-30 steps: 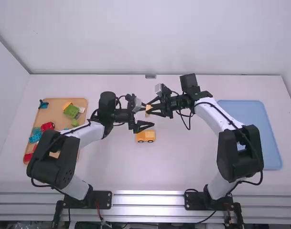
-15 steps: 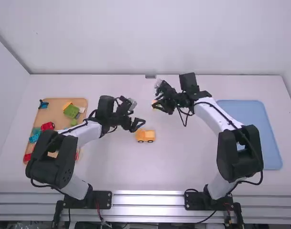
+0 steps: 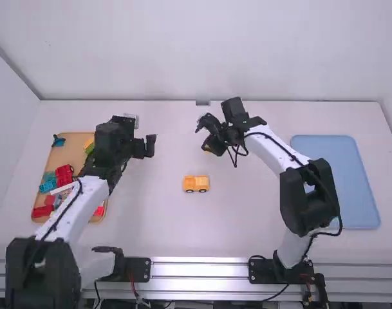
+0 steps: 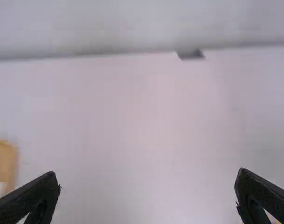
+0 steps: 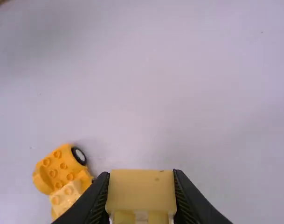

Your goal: Assemble lego blocks to make yellow taxi

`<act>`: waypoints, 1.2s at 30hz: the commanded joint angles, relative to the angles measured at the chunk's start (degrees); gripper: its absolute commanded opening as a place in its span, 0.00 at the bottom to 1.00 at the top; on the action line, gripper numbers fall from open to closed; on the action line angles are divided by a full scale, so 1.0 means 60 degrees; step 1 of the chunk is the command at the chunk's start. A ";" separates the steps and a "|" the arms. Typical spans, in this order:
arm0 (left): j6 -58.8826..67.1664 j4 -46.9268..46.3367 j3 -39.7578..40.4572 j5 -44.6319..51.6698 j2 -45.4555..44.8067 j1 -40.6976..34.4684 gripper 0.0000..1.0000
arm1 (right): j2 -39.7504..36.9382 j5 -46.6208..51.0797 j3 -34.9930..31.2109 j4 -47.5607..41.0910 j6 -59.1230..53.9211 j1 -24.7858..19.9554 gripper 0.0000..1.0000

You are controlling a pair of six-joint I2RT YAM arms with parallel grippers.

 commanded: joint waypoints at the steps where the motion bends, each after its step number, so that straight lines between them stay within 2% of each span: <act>1: -0.0277 -0.0084 -0.0514 -0.1322 -0.1035 0.0270 0.99 | 0.0798 -0.0277 0.1228 -0.0557 -0.0437 0.0532 0.12; 5: -0.1625 -0.0164 -0.1326 -0.2637 -0.2528 0.0732 0.99 | 0.1752 -0.0667 0.2841 -0.1978 -0.1541 0.1166 0.12; 10: -0.2550 -0.0372 -0.2251 -0.3850 -0.4062 0.1093 0.99 | 0.2674 -0.0390 0.4280 -0.3432 -0.2856 0.1956 0.12; 16: -0.2830 -0.0186 -0.3359 -0.4637 -0.5909 0.1140 0.99 | 0.4007 0.1169 0.5472 -0.4688 -0.3453 0.3082 0.10; 22: -0.3147 -0.0211 -0.3789 -0.4634 -0.6677 0.1133 0.99 | 0.4776 0.2335 0.5829 -0.5257 -0.3643 0.3880 0.09; 32: -0.3326 0.0062 -0.3814 -0.4175 -0.6047 0.1173 0.99 | 0.4987 0.2885 0.5395 -0.4743 -0.3534 0.4466 0.10; 34: -0.3340 0.0204 -0.3814 -0.4124 -0.5850 0.1180 0.99 | 0.4987 0.2885 0.5355 -0.4677 -0.3534 0.4473 0.17; 36: -0.3333 0.0433 -0.3814 -0.4127 -0.5508 0.1104 0.99 | 0.4987 0.2881 0.5355 -0.4674 -0.3472 0.4444 0.28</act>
